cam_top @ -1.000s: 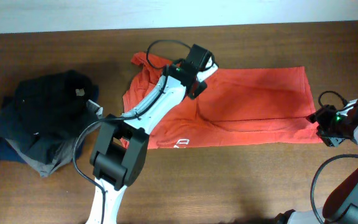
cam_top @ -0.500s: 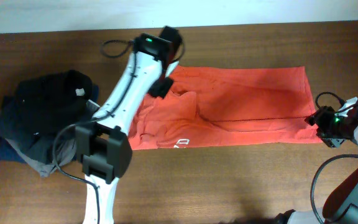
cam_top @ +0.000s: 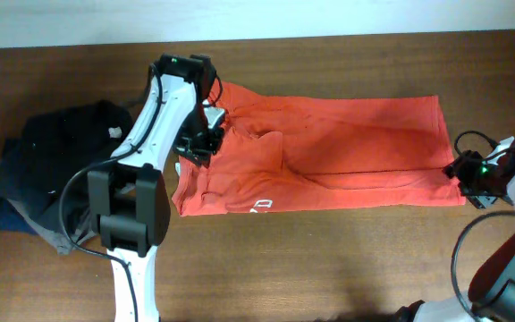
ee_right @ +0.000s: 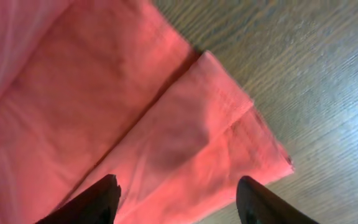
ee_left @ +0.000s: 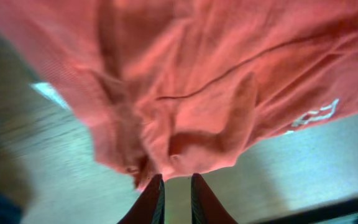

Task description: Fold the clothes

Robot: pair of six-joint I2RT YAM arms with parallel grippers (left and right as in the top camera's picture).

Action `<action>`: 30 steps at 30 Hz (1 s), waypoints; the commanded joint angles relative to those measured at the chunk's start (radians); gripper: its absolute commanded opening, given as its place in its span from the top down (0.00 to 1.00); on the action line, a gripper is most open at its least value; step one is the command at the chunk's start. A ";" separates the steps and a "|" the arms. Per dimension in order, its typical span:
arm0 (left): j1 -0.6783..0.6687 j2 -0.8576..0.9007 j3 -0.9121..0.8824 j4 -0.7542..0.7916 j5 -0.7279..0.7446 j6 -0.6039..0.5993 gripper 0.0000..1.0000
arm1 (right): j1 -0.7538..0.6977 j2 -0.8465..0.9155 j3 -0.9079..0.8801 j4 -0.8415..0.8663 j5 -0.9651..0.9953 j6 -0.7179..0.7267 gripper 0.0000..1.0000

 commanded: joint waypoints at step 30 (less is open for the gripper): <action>-0.006 0.002 -0.033 0.058 0.061 0.028 0.81 | 0.003 0.135 0.081 0.276 -0.192 0.201 0.85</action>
